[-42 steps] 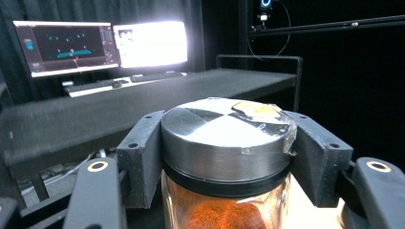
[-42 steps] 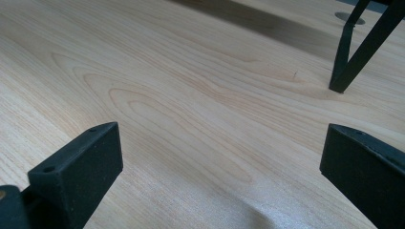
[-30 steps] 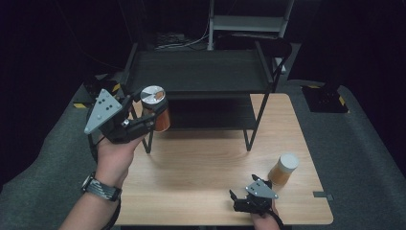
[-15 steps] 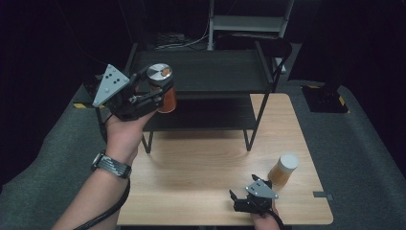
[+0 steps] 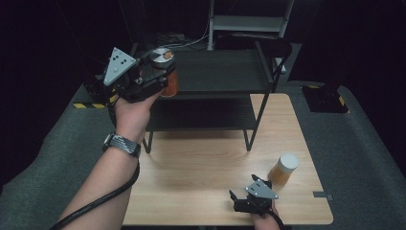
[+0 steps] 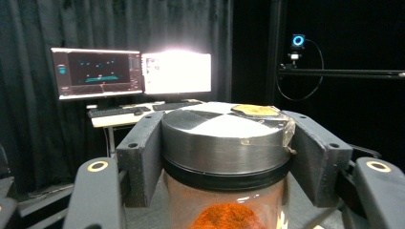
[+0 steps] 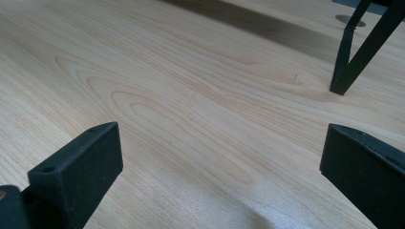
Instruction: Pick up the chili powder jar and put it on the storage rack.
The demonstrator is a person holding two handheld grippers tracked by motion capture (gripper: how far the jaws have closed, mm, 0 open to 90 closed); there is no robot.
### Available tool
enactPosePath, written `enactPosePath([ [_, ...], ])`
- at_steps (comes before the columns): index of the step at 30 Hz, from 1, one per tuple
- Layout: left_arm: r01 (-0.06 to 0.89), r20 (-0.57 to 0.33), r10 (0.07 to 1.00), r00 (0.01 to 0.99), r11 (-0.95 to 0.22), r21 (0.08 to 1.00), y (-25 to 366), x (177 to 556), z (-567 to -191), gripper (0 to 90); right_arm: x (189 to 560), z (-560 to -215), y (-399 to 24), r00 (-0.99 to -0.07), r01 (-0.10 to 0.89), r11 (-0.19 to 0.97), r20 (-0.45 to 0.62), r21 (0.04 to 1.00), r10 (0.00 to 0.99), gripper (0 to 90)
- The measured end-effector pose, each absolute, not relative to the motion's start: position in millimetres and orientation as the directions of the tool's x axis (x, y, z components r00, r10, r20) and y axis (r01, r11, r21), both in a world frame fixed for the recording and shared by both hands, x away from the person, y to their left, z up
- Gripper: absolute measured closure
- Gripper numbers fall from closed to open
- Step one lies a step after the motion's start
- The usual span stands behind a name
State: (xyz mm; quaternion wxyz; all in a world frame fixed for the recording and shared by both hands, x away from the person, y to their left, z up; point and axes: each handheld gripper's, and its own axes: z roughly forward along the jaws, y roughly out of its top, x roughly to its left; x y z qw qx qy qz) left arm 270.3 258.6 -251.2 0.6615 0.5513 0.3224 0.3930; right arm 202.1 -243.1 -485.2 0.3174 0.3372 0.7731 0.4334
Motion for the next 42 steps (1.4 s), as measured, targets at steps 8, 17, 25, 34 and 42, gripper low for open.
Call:
enactPosePath([
  [8, -0.164, 0.021, 0.888, 0.459, 0.062, 0.985, 250, 285, -252, 34.8, 202, -486, -245, -0.571, 0.246, 0.388, -0.191, 0.888, 0.798, 0.0],
  [17, -0.154, 0.004, 0.897, 0.442, 0.072, 0.985, 243, 301, -251, 34.8, 201, -486, -244, -0.572, 0.237, 0.396, -0.202, 0.887, 0.795, 0.0],
  [25, -0.148, 0.001, 0.897, 0.441, 0.071, 0.986, 238, 309, -251, 34.8, 201, -487, -244, -0.574, 0.231, 0.4, -0.208, 0.887, 0.792, 0.0],
  [34, -0.145, 0.004, 0.897, 0.443, 0.067, 0.987, 235, 312, -253, 34.8, 201, -487, -244, -0.576, 0.231, 0.403, -0.209, 0.885, 0.79, 0.0],
  [42, -0.146, -0.001, 0.895, 0.445, 0.073, 0.987, 237, 313, -255, 34.7, 201, -486, -242, -0.575, 0.233, 0.409, -0.214, 0.882, 0.79, 0.0],
])
